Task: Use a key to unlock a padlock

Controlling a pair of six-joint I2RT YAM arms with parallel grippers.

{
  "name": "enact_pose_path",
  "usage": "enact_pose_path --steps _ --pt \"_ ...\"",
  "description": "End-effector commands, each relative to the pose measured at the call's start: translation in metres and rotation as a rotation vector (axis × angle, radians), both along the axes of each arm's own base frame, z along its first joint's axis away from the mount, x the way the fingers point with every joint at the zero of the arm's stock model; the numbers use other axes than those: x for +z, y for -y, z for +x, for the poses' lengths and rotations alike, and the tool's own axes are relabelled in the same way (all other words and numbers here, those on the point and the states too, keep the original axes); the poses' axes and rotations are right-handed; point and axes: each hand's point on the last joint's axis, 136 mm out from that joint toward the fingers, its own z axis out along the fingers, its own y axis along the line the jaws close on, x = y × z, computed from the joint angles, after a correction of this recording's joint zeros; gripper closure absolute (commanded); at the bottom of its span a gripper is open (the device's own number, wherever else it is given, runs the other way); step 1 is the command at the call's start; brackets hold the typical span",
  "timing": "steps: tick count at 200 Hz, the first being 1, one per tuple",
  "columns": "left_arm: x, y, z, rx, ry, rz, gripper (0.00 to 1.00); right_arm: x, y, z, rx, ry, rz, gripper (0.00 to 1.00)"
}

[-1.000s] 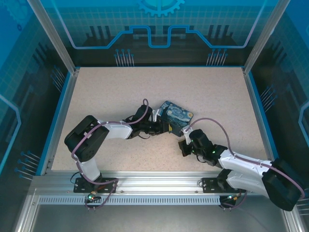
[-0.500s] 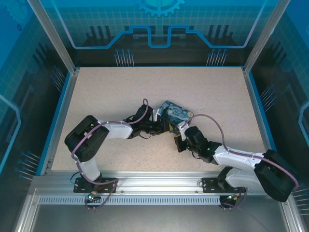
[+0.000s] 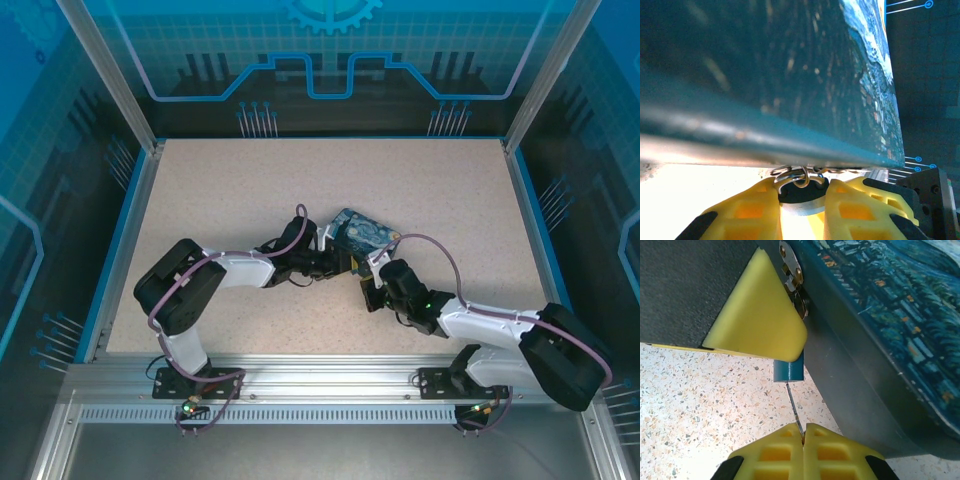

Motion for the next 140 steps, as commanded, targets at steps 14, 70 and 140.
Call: enact_pose_path --steps 14,70,140 --pt "0.025 0.01 0.006 -0.005 0.05 -0.059 0.87 0.017 -0.01 0.011 -0.017 0.049 0.032 1.0" --pt "0.03 0.01 0.007 0.005 0.046 -0.067 0.87 0.024 -0.013 0.019 -0.033 0.07 0.052 1.0" --pt "0.033 0.014 0.005 0.011 0.037 -0.074 0.87 0.05 -0.025 0.028 0.002 0.121 0.189 1.0"
